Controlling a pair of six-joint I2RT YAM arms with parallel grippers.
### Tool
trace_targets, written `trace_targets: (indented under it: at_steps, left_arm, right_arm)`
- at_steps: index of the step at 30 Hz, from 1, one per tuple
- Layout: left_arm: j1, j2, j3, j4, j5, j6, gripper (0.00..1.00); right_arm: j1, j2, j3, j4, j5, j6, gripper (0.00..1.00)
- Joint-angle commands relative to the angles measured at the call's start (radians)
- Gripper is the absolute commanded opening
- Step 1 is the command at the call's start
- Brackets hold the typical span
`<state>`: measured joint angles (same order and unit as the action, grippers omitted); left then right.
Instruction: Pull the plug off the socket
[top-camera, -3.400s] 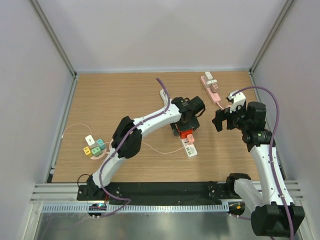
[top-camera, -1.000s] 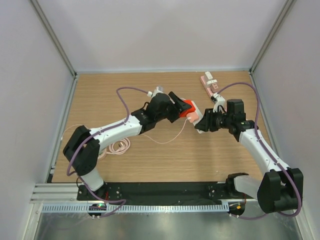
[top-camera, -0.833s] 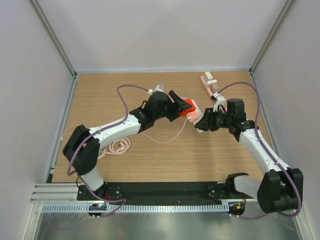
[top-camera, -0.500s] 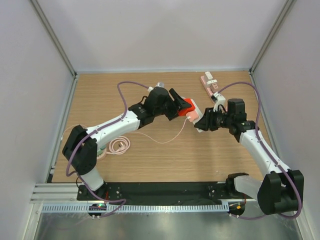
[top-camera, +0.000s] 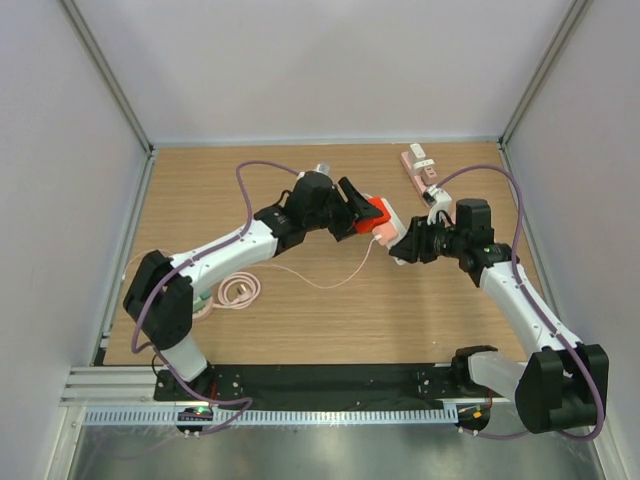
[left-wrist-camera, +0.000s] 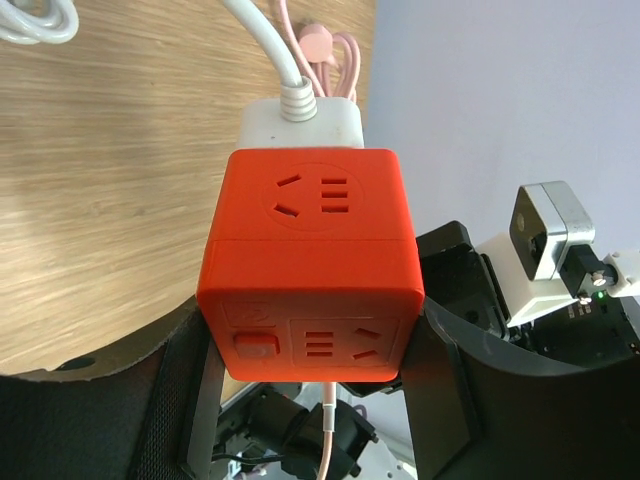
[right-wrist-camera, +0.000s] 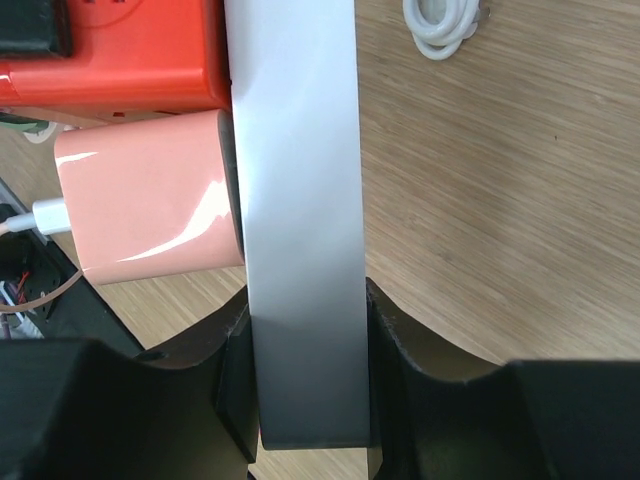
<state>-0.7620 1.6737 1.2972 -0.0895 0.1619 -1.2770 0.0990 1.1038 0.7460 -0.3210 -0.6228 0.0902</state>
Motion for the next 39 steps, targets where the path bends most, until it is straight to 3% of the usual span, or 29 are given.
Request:
trace_targets:
  at_steps: [1, 2, 4, 6, 8, 9, 11, 13, 17, 19, 22, 26, 30, 32, 34, 37, 38, 39]
  left_arm:
    - [0.004, -0.138, 0.057, -0.280, -0.130, 0.103, 0.00]
    - [0.004, -0.146, 0.051, -0.271, -0.089, 0.123, 0.00]
    - [0.006, -0.172, -0.045, -0.037, 0.045, 0.182, 0.00]
    - [0.023, -0.193, -0.075, 0.060, 0.112, 0.124, 0.00]
    - [0.030, -0.196, -0.020, -0.083, 0.040, 0.116, 0.00]
    - [0.030, -0.197, 0.012, -0.268, -0.084, 0.132, 0.00]
    - [0.030, -0.192, 0.077, -0.471, -0.217, 0.130, 0.00]
    - [0.030, -0.181, 0.117, -0.571, -0.324, 0.134, 0.00]
    - [0.033, -0.161, 0.151, -0.615, -0.271, 0.186, 0.00]
    - [0.033, -0.170, 0.122, -0.470, -0.132, 0.249, 0.00]
    - [0.035, -0.169, 0.103, -0.389, -0.023, 0.240, 0.00]
    - [0.020, -0.129, 0.227, -0.661, -0.222, 0.168, 0.00]
    - [0.020, -0.088, 0.309, -0.800, -0.288, 0.168, 0.00]
    - [0.021, -0.107, 0.265, -0.717, -0.248, 0.233, 0.00]
    - [0.026, -0.147, 0.199, -0.595, -0.109, 0.287, 0.00]
    - [0.074, -0.255, -0.048, -0.154, 0.202, 0.297, 0.00]
    - [0.090, -0.278, -0.132, 0.011, 0.227, 0.248, 0.00]
    - [0.107, -0.295, -0.141, 0.020, 0.231, 0.205, 0.00]
  right_arm:
    - [-0.085, -0.019, 0.000, 0.071, 0.357, 0.062, 0.01]
    - [-0.113, -0.021, -0.002, 0.076, 0.362, 0.065, 0.01]
    - [-0.117, -0.022, -0.004, 0.076, 0.353, 0.065, 0.01]
    - [-0.120, -0.022, -0.002, 0.074, 0.344, 0.066, 0.01]
    - [-0.124, -0.024, -0.002, 0.074, 0.354, 0.066, 0.01]
    - [-0.125, -0.027, -0.004, 0.074, 0.360, 0.066, 0.01]
    - [-0.130, -0.041, -0.005, 0.076, 0.370, 0.065, 0.01]
    - [-0.131, -0.048, -0.008, 0.080, 0.379, 0.065, 0.01]
    - [-0.133, -0.064, -0.014, 0.088, 0.390, 0.063, 0.01]
    - [-0.133, -0.065, -0.014, 0.089, 0.406, 0.060, 0.01]
    - [-0.133, -0.073, -0.017, 0.089, 0.443, 0.054, 0.01]
    - [-0.133, -0.079, -0.019, 0.091, 0.472, 0.048, 0.01]
    - [-0.133, -0.074, -0.019, 0.094, 0.477, 0.045, 0.01]
    - [-0.133, -0.073, -0.019, 0.092, 0.477, 0.046, 0.01]
    - [-0.133, -0.073, -0.019, 0.094, 0.476, 0.045, 0.01]
    - [-0.133, -0.075, -0.017, 0.094, 0.469, 0.043, 0.01]
    - [-0.133, -0.074, -0.017, 0.094, 0.468, 0.046, 0.01]
    - [-0.131, -0.073, -0.017, 0.094, 0.469, 0.046, 0.01]
